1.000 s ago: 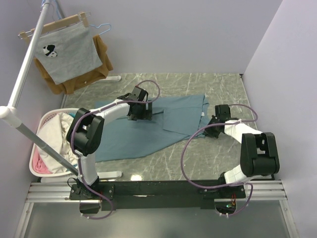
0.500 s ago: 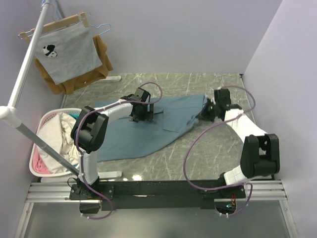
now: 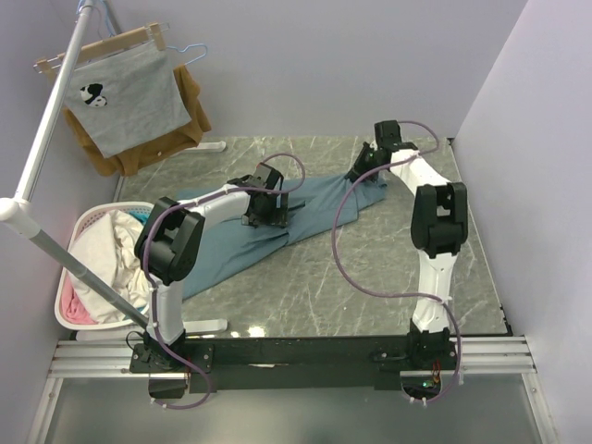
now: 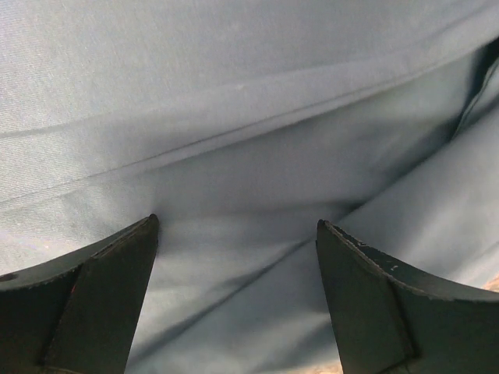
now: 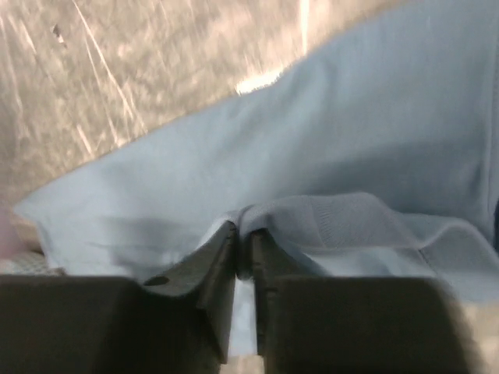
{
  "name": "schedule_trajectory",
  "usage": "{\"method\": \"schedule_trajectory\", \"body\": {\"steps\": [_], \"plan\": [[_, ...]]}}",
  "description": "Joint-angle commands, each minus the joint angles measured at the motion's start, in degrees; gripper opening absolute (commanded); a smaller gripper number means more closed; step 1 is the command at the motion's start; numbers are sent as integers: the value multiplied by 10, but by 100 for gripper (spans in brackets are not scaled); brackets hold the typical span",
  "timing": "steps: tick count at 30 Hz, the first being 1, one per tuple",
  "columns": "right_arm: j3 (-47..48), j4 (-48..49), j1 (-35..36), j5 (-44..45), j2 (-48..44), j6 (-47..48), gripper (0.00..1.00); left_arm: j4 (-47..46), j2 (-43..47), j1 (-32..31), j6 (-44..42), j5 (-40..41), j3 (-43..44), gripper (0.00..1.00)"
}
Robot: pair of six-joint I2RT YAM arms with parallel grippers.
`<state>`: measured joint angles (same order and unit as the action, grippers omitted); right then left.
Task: Fold and stack the t-shirts
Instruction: Fold the flattened tshirt in 1/3 of the way
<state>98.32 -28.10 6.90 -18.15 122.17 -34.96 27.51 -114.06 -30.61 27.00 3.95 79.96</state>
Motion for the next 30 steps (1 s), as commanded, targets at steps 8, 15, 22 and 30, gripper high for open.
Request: {"method": "schedule_trajectory", "body": {"steps": [8, 15, 22, 30], "plan": [[-23, -20, 7, 129, -76, 46, 80, 17, -8, -2, -6, 30, 0, 88], [-229, 38, 10, 140, -222, 77, 100, 12, -10, -2, -5, 34, 6, 89], [-321, 114, 22, 103, -213, 71, 91, -11, 12, -2, 12, 22, -16, 91], [-303, 155, 29, 77, -143, 79, 76, -11, 18, -2, 16, 35, -26, 91]]}}
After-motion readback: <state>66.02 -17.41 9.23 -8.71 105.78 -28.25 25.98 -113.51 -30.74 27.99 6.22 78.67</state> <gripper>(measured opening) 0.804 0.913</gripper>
